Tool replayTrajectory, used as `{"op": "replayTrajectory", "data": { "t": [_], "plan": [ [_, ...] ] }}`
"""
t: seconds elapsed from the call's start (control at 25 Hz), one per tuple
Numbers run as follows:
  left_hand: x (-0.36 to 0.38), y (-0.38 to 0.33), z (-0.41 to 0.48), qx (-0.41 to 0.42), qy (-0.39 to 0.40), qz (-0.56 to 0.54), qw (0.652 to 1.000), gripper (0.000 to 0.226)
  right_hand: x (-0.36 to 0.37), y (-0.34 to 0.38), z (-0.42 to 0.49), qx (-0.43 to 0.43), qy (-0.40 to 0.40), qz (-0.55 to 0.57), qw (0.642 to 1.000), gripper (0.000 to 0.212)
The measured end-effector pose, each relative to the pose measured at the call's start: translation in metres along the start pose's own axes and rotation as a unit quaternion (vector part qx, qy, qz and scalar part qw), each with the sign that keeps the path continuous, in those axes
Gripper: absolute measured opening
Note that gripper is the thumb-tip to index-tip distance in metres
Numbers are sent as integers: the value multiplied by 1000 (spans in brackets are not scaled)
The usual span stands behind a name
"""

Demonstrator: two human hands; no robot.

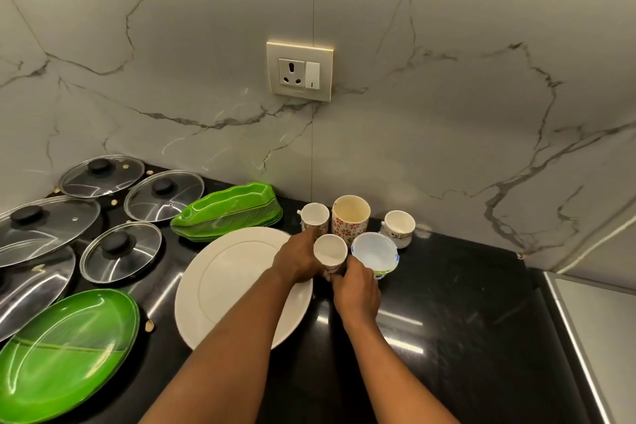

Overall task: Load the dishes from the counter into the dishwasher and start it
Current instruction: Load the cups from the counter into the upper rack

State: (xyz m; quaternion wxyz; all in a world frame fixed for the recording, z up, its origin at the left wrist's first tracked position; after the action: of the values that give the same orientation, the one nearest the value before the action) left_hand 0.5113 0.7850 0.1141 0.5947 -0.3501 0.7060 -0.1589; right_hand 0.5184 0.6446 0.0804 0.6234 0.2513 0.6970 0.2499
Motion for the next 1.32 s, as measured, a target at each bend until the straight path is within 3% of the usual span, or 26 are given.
{"op": "replayTrajectory", "data": {
  "t": [0.2,0.4,0.68,1.12,1.32],
  "plan": [
    [-6,-15,-28,39,-17,-73,996,76,-34,7,-21,-29,-16,7,999,23],
    [-1,-21,-64,51,-19,-172,984,79,-57,3,-46,-90,6,77,993,28],
    [31,-11,-130,-9,-51,-272,961,55,-91,-27,-95,-124,20,134,983,28],
    [103,-47,-296,-25,-77,-268,960,57,-137,-100,-227,-165,36,147,975,34],
    [126,-31,-364,-41,-127,-263,956,51,-139,-123,-291,-187,36,137,972,39]
  ]
}}
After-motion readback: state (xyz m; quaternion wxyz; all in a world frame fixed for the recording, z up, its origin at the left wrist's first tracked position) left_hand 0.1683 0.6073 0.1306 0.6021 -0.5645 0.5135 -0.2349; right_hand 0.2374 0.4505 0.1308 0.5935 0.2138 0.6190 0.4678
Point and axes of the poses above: each hand's wrist, its own z-axis towards the middle knuckle, its own x-axis out of the palm, y = z × x, the point moved 10 cm from there along z, towards the middle knuckle, and after that the axes turned 2 degrees about z, right-handed, at the moved point
